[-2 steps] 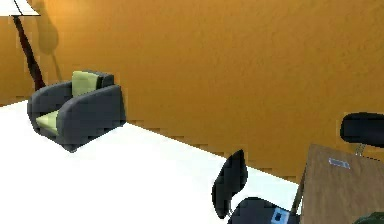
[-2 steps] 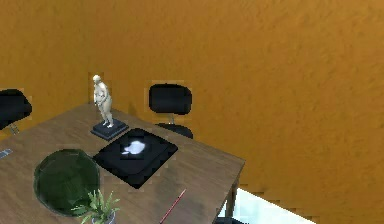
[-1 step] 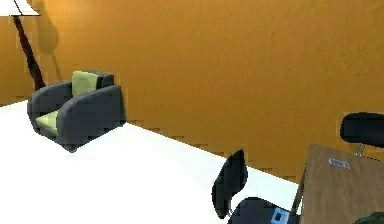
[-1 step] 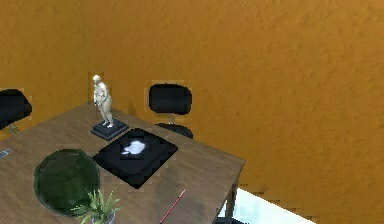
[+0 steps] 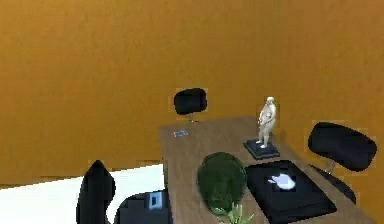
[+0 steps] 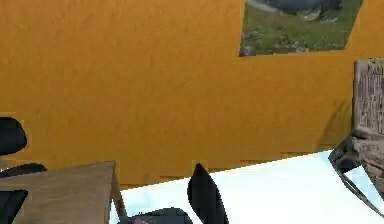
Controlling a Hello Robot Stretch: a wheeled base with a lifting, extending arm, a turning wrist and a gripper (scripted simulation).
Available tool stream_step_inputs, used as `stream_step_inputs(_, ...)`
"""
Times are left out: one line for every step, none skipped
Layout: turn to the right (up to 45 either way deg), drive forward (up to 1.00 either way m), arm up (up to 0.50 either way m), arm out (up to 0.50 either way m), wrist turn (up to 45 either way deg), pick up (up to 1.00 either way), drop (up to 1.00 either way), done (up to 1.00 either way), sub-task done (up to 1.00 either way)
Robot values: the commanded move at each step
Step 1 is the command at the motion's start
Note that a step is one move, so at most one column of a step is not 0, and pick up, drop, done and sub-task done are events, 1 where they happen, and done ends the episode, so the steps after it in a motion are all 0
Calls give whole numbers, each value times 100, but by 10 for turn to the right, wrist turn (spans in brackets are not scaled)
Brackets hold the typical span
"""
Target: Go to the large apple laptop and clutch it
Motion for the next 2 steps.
stream_step_inputs(450,0,0,0,0,0,0,0,0)
stream_step_inputs(450,0,0,0,0,0,0,0,0)
